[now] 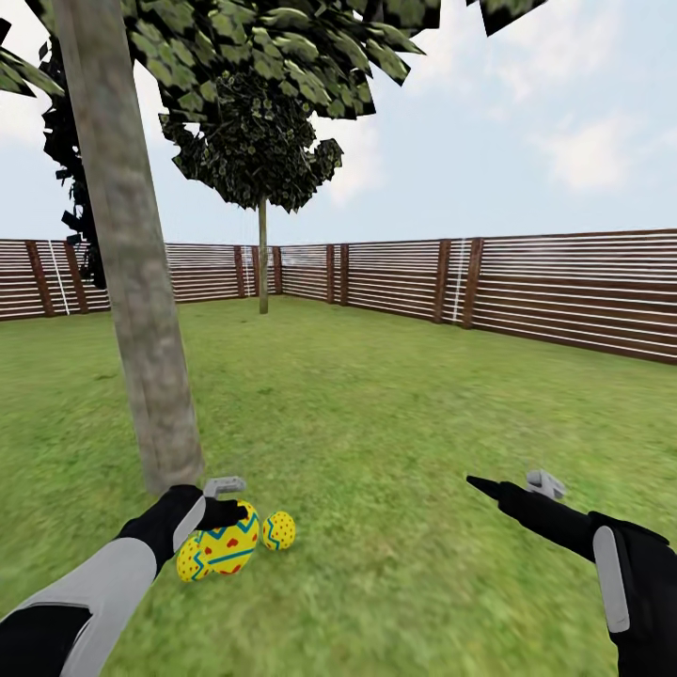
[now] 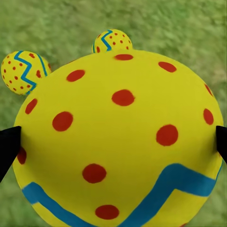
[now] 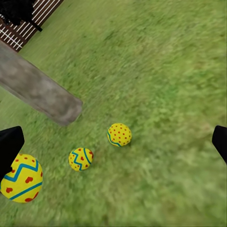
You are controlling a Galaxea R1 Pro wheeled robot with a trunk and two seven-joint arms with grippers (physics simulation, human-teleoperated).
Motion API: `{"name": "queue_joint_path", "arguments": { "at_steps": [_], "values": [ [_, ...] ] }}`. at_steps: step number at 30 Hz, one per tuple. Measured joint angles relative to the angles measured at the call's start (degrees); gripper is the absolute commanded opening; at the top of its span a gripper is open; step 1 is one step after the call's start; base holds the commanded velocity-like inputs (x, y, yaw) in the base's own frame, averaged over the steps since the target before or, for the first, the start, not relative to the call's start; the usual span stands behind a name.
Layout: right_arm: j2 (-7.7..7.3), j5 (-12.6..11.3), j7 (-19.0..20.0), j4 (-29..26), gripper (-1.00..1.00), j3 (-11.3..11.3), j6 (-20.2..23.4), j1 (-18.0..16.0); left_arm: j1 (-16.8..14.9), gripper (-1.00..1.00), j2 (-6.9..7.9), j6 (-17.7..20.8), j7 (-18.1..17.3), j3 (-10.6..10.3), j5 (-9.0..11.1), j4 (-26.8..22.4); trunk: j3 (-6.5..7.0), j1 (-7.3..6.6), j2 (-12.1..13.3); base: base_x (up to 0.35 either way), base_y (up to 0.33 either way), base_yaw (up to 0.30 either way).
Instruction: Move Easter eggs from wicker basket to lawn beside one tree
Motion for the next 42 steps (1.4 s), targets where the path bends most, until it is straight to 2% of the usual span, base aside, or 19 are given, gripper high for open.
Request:
{"name": "queue_joint_path", "arguments": {
  "at_steps": [3,15,22,24,27,42],
  "values": [
    [-0.06,0.0,0.0,0.0,1.00,-0.1,0.0,0.0,0.0,-1.00,0.00,2.8,-0.3,0.0,0.1,0.0,-0.54,0.66,-1.2,0.000,0.000,0.000],
    [-0.16,0.1,0.0,0.1,1.00,-0.1,0.1,0.0,0.0,-1.00,0.00,6.4,-3.0,0.1,0.1,0.0,-2.69,3.30,-6.0,0.000,0.000,0.000],
    [-0.16,0.2,0.0,0.1,1.00,-0.1,0.0,0.0,-0.1,-1.00,0.00,7.1,-3.0,0.1,0.0,0.0,-2.70,3.30,-6.0,0.000,0.000,0.000],
    [-0.16,0.2,0.0,0.1,1.00,-0.2,0.1,0.0,-0.1,-1.00,0.00,9.8,-3.0,0.1,0.1,0.0,-2.70,3.30,-6.0,0.000,0.000,0.000],
    [-0.16,0.3,0.0,0.1,1.00,-0.3,0.0,0.0,-0.1,-1.00,0.00,11.4,-3.1,0.2,0.1,0.0,-3.23,3.95,-7.2,0.000,0.000,0.000],
    [-0.16,0.7,0.0,0.2,1.00,-0.4,0.0,0.0,-0.1,-1.00,-0.01,11.7,-2.3,0.2,0.3,-0.1,-5.92,7.25,-13.2,0.000,0.000,0.000]
  ]
}}
